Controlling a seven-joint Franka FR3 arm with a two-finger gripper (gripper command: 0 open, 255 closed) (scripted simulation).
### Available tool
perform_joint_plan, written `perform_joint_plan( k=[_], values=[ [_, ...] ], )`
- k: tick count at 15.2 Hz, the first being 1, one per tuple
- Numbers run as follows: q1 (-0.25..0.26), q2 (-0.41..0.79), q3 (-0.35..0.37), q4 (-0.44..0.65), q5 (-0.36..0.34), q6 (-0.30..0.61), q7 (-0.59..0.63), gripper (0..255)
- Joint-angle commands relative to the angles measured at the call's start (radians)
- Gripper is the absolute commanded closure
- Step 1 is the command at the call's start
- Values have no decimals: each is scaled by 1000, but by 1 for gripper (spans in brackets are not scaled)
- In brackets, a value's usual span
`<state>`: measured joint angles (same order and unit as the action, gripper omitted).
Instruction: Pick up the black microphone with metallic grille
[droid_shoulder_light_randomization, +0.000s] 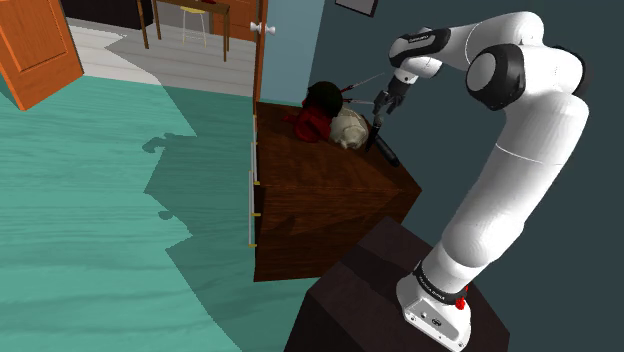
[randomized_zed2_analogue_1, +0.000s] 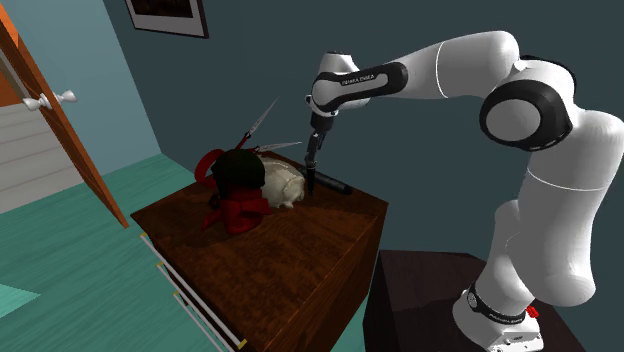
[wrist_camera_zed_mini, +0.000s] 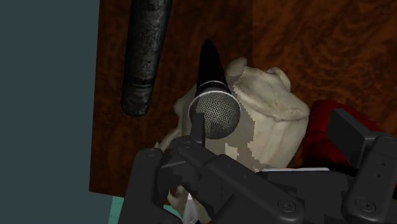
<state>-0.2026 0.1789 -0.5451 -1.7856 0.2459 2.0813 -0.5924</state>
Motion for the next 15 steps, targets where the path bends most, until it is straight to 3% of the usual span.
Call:
perform_joint_plan(
  k=[1, 3, 12, 13, 15],
  values=[
    [-40, 88, -4, 85, 68, -11, -45, 0],
    [-66, 132, 0, 131, 98, -18, -62, 0],
    [-70, 159, 13, 65, 127, 68, -90, 0],
    [-70, 160, 12, 67, 127, 67, -90, 255],
    [-70, 160, 13, 66, 127, 68, -91, 255]
  ],
)
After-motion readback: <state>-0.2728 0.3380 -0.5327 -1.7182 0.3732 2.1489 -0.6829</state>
